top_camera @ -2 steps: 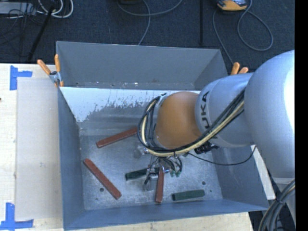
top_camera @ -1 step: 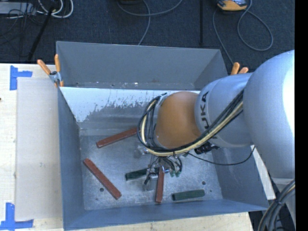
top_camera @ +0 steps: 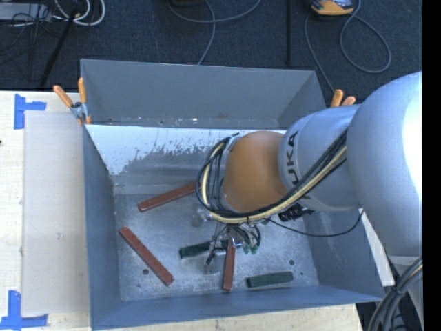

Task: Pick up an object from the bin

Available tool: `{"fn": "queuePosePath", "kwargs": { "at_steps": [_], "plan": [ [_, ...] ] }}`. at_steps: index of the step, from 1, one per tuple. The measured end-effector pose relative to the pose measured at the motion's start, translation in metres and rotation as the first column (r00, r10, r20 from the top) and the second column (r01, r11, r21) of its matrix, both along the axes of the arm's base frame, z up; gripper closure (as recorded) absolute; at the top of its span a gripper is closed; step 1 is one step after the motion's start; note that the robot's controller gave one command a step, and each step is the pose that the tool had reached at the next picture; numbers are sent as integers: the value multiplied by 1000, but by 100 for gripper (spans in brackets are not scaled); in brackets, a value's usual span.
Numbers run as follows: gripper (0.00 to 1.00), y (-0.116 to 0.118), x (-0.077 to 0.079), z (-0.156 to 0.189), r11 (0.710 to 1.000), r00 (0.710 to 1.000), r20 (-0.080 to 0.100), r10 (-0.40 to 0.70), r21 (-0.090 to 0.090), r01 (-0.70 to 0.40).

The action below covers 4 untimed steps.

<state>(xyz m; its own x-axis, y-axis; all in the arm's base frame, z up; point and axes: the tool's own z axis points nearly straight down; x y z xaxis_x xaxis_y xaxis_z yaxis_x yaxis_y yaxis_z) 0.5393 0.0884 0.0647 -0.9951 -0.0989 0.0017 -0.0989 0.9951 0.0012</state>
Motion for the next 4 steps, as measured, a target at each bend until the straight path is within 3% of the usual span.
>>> {"fn": "queuePosePath", "kwargs": {
  "at_steps": [1, 2, 3, 4],
  "plan": [
    [0, 0, 0, 0, 1000, 1000, 0, -9, 0, 9],
    [100, 0, 0, 1, 1000, 1000, 1, -9, 0, 9],
    [100, 0, 1, 6, 1000, 1000, 1, -14, 0, 14],
    [100, 0, 2, 63, 1000, 1000, 7, -17, 1, 17]
  ]
}}
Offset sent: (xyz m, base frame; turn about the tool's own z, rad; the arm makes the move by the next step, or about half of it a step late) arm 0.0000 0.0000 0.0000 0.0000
